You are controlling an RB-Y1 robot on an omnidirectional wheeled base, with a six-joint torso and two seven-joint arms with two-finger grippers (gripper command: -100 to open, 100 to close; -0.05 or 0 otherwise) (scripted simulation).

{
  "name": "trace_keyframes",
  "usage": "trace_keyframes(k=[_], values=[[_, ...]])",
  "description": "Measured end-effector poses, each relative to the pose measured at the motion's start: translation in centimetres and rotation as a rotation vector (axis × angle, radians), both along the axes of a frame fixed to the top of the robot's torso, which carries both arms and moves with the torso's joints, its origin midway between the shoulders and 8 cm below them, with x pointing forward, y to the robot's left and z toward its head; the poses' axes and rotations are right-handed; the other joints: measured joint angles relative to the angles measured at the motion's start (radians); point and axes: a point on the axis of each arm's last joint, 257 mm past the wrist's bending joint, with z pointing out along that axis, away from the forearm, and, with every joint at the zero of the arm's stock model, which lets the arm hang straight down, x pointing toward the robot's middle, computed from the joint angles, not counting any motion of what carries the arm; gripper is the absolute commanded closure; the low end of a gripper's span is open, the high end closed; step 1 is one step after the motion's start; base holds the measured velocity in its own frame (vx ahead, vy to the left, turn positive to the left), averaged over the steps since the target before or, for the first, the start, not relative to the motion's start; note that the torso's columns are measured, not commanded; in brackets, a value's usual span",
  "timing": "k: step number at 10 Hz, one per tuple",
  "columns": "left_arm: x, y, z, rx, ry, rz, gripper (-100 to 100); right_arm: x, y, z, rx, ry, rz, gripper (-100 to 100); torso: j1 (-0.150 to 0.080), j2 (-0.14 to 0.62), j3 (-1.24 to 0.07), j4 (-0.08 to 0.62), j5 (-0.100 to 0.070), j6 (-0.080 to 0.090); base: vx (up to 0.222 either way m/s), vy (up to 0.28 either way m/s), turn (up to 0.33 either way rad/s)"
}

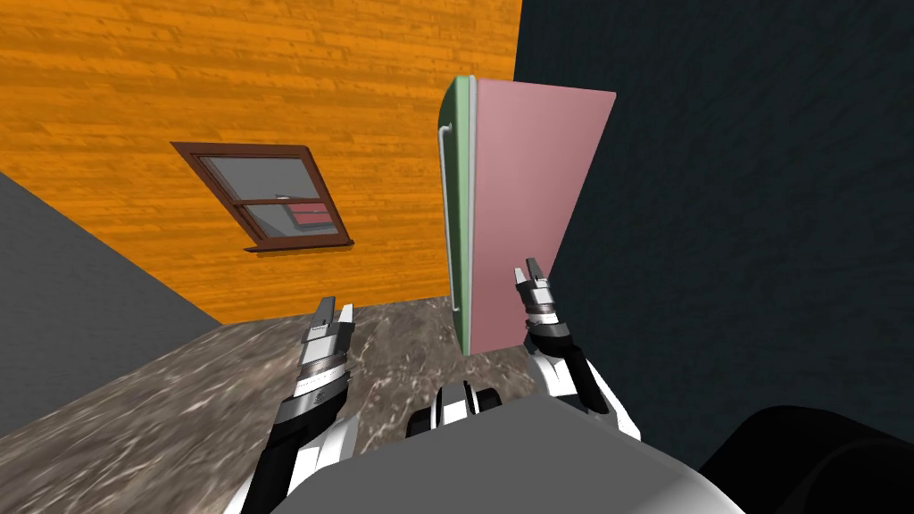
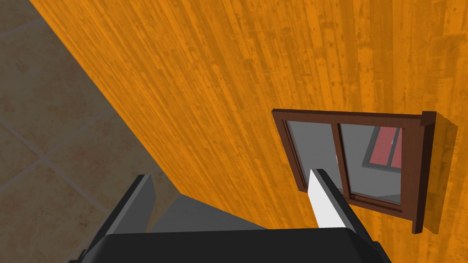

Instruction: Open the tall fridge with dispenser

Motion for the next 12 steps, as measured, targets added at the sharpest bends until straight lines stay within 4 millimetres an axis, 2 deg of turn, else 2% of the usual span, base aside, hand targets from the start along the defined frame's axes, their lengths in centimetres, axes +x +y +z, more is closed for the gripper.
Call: trace_keyframes(k=[3, 6, 12], values=[[0.0, 0.0, 0.0, 0.000, 0.000, 0.000, 0, 0.2, -0.7, -1.5, -0.128, 0.064, -0.043, -100, -0.001, 0.003, 0.000, 0.002, 0.000, 0.000, 0.036, 0.031, -0.025], [0.0, 0.0, 0.0, 0.000, 0.000, 0.000, 0, 0.5, -2.1, -3.2, -0.275, 0.135, -0.102, -100, -0.001, 0.002, 0.000, 0.002, 0.000, 0.000, 0.048, 0.035, -0.031], [0.0, 0.0, 0.0, 0.000, 0.000, 0.000, 0, 0.3, -6.9, -6.8, -0.626, 0.294, -0.251, -100, -0.001, 0.002, -0.001, 0.001, 0.000, 0.000, 0.054, 0.048, -0.040]])
